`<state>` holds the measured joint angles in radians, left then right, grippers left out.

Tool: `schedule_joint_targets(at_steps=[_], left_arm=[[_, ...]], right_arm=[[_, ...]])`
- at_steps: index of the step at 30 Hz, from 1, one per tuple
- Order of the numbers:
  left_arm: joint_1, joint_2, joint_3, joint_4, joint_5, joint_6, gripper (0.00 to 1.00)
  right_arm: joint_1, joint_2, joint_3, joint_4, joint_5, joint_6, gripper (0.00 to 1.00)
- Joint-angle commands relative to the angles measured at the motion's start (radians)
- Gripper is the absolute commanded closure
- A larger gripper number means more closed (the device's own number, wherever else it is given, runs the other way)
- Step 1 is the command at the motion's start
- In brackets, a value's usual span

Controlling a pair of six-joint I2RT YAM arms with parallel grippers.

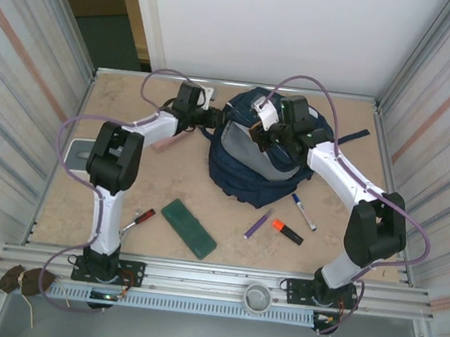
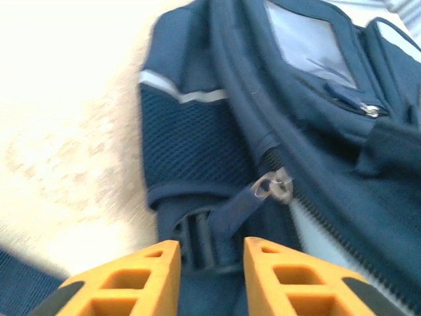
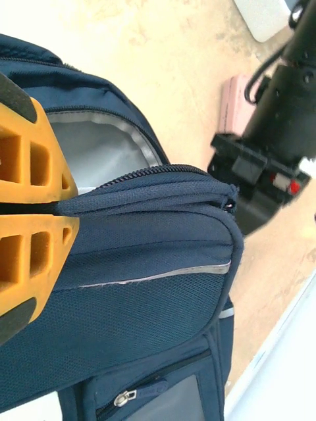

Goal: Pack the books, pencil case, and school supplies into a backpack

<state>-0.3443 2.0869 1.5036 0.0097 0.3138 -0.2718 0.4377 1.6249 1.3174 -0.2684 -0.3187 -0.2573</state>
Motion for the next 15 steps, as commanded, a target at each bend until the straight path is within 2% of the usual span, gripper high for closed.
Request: schedule_joint_targets(at_steps=[1,3,7,9,12,15], left_arm=[[0.047,-0.171,-0.127,0.022,-0.057,0.0,0.62],[0.064,-0.292,-0.219,-0.01,-0.089,-0.002,0.58],[0.058,-0.556,-0.494,0.007,-0.153,-0.057,0.37],[0.037,-0.665,-0.612,0.002,-0.165,-0.091,0.32],[-0.047,-0.83,-0.729,-0.101,-0.264,-0.103,0.27],[-0.187,-0.97,-0.81,-0.24,-0.408,-0.14,0.23]], right_arm=[[-0.011,0.005,0.058,0.038,-0.001,0.091,1.0],[-0.013,0.003,0.067,0.036,0.023,0.149,1.0],[-0.011,0.013,0.088,0.015,0.029,0.257,1.0],[-0.006,0.014,0.085,0.017,0.041,0.287,1.0],[0.002,0.015,0.079,0.014,0.054,0.314,1.0],[0.013,0.016,0.064,0.024,0.069,0.314,1.0]])
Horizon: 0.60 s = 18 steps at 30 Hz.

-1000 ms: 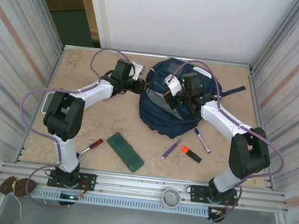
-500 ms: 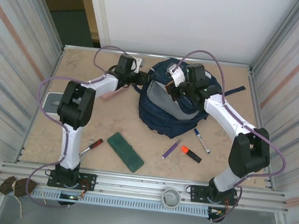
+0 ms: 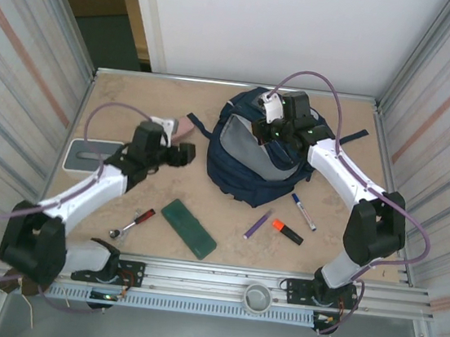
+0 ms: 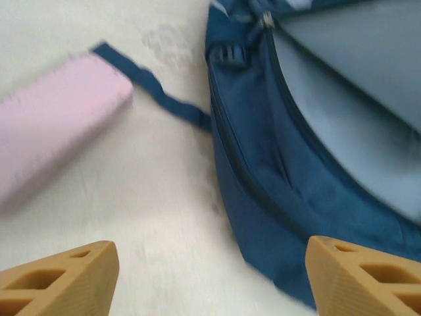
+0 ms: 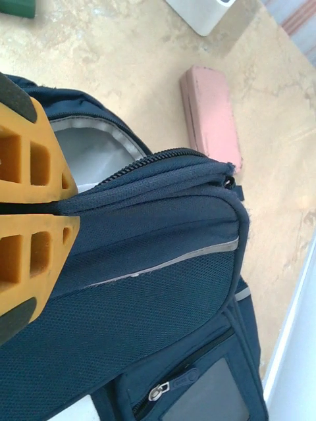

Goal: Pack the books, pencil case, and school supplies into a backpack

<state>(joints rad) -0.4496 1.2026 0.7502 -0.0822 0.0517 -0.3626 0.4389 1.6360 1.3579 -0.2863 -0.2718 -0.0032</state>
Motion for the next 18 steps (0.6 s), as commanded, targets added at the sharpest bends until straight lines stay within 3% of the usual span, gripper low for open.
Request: schedule_joint_targets(at_steps=[1,5,7,10,14,18], left_arm=[[-0.131,-0.125,-0.078,-0.199,-0.192,-0.083,0.21],[-0.303,-0.253,-0.156,-0.381,-0.299,-0.234,0.1],[-0.368,-0.296,-0.197,-0.443,-0.309,-0.313,0.03],[-0.45,-0.32,-0.241,-0.502,-0.302,-0.408,0.01],[-0.513,-0.294,-0.266,-0.522,-0.26,-0.516,0.01],[-0.525,-0.244,-0.295,-0.415,-0.187,-0.537,0.01]], right_arm=[[0.013,0.008,0.016,0.049,0.029,0.062,1.0],[0.02,0.021,0.01,0.056,0.031,0.069,1.0],[0.023,0.023,0.007,0.061,0.031,0.063,1.0],[0.024,0.025,0.007,0.064,0.029,0.058,1.0],[0.026,0.021,0.0,0.077,0.016,0.058,1.0],[0.029,0.022,-0.013,0.086,0.011,0.06,1.0]])
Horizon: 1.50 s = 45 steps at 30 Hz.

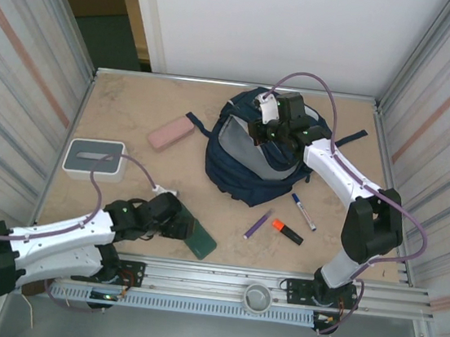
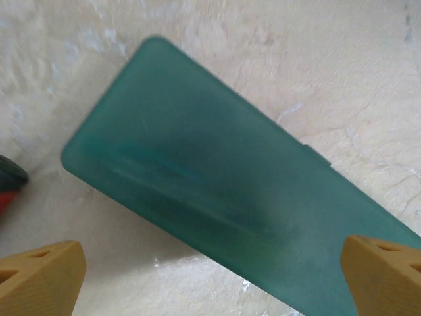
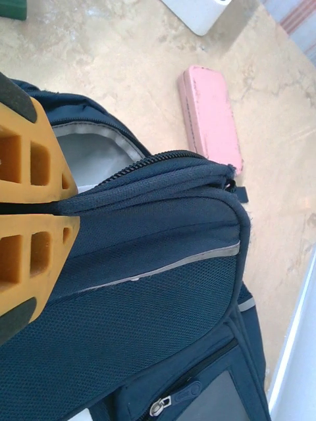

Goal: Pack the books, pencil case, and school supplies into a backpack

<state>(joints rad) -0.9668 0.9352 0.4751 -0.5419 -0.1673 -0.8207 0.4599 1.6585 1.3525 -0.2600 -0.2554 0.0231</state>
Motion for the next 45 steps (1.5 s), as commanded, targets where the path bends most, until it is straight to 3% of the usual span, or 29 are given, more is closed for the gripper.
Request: schedule_joint_targets(at_steps=[1,10,19,30,36,45], left_arm=[[-0.007,0.045,-0.022,0.083,0.04,-0.077,0.01],[0.037,0.288,0.081,0.269,0.107,0.029,0.01],[-0.015,0.548,0.298,0.219,-0.037,0.153,0.01],[-0.149,0.706,0.411,0.158,-0.13,0.134,0.01],[-0.174,0.725,0.394,0.122,-0.145,0.102,0.01],[-0.161,0.536,0.224,0.082,-0.101,0.074,0.02]], right_arm=[[0.008,0.001,-0.011,0.06,-0.005,0.034,1.0],[0.008,0.017,0.003,0.047,-0.013,0.028,1.0],[0.005,0.013,-0.011,0.039,-0.004,0.017,1.0],[-0.009,0.004,-0.029,0.038,-0.005,0.014,1.0],[-0.01,0.004,-0.042,0.038,-0.004,0.018,1.0],[-0.015,0.012,-0.042,0.03,0.005,0.017,1.0]])
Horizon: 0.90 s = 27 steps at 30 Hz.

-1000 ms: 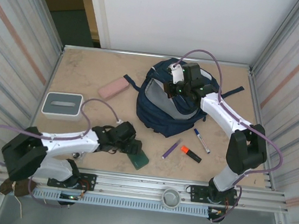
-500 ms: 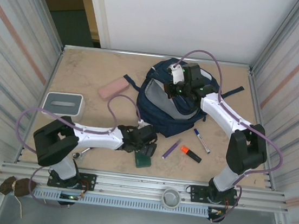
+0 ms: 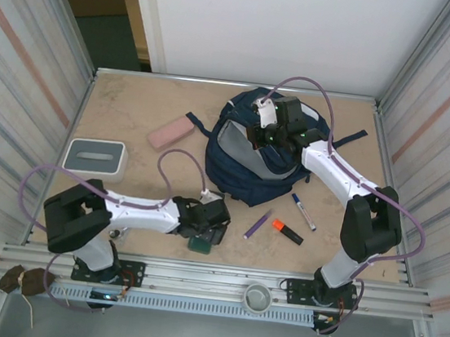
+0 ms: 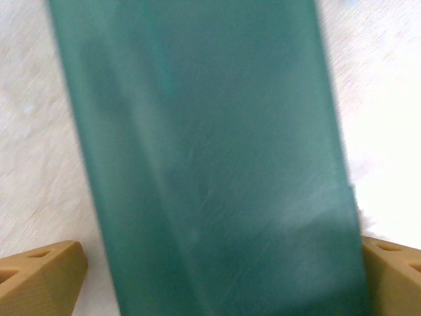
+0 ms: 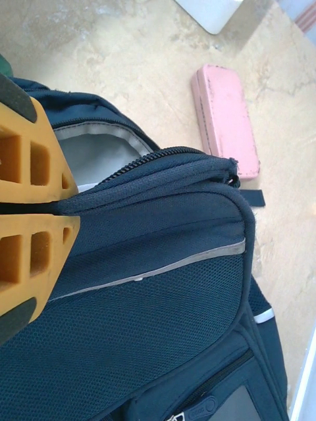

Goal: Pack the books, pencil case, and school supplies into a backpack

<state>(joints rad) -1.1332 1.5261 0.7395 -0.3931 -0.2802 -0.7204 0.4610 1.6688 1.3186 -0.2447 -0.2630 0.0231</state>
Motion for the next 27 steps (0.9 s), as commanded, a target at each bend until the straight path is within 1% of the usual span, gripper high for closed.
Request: schedule_joint_targets(at_steps=[1,4,8,10,12,15,17,19,22,25,27], left_arm=[[0.006,-0.062,-0.048,-0.064,0.021,-0.023,0.04],[0.006,-0.063,-0.059,-0.07,0.058,-0.014,0.12],[0.011,-0.078,-0.092,-0.013,0.071,0.009,0.28],[0.022,-0.1,-0.095,0.006,0.07,0.04,0.39],[0.025,-0.15,-0.096,0.011,0.035,0.097,0.47],[0.054,-0.258,-0.084,-0.018,-0.007,0.205,0.53],[0.098,-0.335,-0.073,-0.025,-0.014,0.283,0.55],[0.165,-0.399,-0.061,0.01,0.031,0.375,0.56],[0.289,-0.429,-0.012,0.069,0.155,0.509,0.59],[0.403,-0.373,0.077,0.091,0.307,0.607,0.59],[0.455,-0.297,0.157,0.065,0.371,0.651,0.59]], right_arm=[[-0.016,0.002,-0.008,0.016,0.013,0.019,1.0],[-0.016,0.006,-0.003,0.015,0.014,0.023,1.0],[-0.015,0.002,0.007,0.004,0.016,0.023,1.0],[-0.015,0.002,0.022,-0.016,0.008,0.02,1.0],[-0.015,0.005,0.043,-0.041,-0.005,0.008,1.0],[-0.015,0.003,0.079,-0.088,-0.02,0.003,1.0],[-0.017,-0.003,0.092,-0.107,-0.038,0.001,1.0],[-0.023,-0.001,0.108,-0.126,-0.066,0.005,1.0],[-0.037,0.005,0.134,-0.143,-0.109,0.037,1.0],[-0.053,0.021,0.183,-0.191,-0.164,0.062,1.0],[-0.066,0.036,0.224,-0.214,-0.189,0.074,1.0]])
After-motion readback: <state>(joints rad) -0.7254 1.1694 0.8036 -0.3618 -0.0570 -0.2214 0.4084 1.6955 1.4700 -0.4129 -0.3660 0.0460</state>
